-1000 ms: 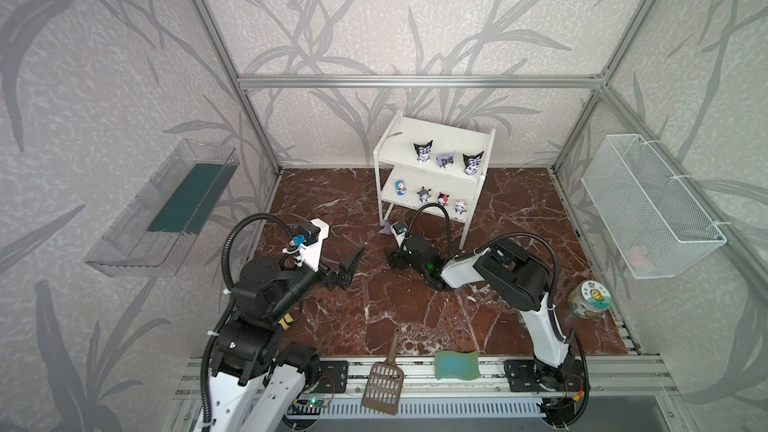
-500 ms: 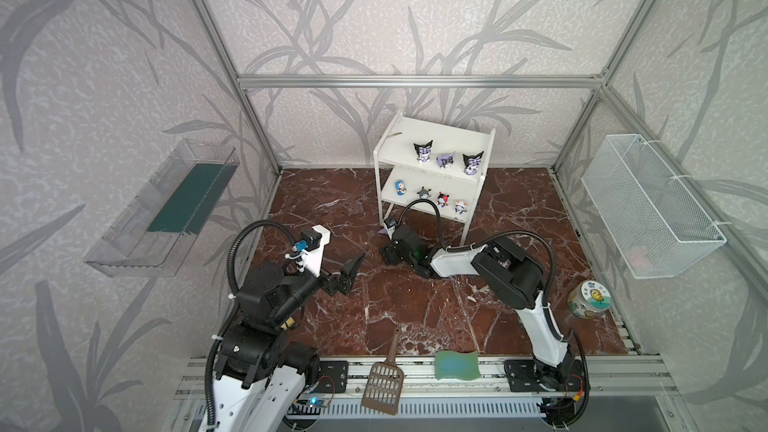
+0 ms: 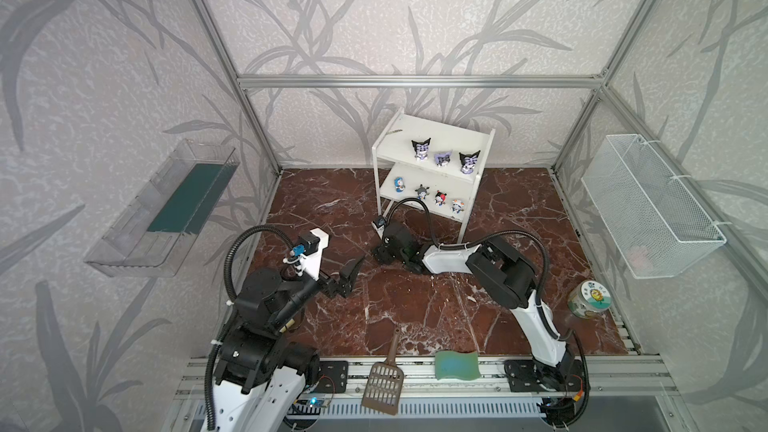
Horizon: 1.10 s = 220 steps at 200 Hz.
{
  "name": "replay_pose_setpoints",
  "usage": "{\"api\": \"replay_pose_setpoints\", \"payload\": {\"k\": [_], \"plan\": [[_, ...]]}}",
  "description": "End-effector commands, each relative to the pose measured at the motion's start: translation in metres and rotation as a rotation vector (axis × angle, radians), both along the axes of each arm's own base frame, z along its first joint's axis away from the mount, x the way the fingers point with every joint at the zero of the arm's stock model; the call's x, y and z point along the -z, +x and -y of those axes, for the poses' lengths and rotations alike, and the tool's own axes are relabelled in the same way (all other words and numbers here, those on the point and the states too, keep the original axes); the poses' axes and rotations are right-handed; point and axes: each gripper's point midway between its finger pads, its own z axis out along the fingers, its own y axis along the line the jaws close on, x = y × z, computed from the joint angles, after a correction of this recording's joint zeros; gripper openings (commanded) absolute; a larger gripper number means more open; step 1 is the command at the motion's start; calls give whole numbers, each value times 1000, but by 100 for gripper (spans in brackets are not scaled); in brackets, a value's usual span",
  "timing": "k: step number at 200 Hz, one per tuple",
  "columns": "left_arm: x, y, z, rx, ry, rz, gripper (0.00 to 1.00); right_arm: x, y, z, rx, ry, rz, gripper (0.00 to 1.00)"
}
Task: Place and organize the plastic toys onto the shelf
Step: 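Lower the right gripper over the purple Kuromi by the shelf leg and close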
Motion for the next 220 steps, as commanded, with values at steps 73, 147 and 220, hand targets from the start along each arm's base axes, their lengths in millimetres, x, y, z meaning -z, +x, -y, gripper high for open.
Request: {"api": "replay_pose_setpoints", "payload": {"k": [73, 147, 220], "plan": [[-2, -2, 1, 10, -26, 13, 99, -5, -55, -39, -249, -87, 121, 87], [-3, 0, 4, 22, -35, 5, 99, 14, -11, 23, 23, -269, 34, 86], [-4, -2, 1, 8, -33, 18, 99, 21, 11, 9, 9, -312, -70, 82]]}}
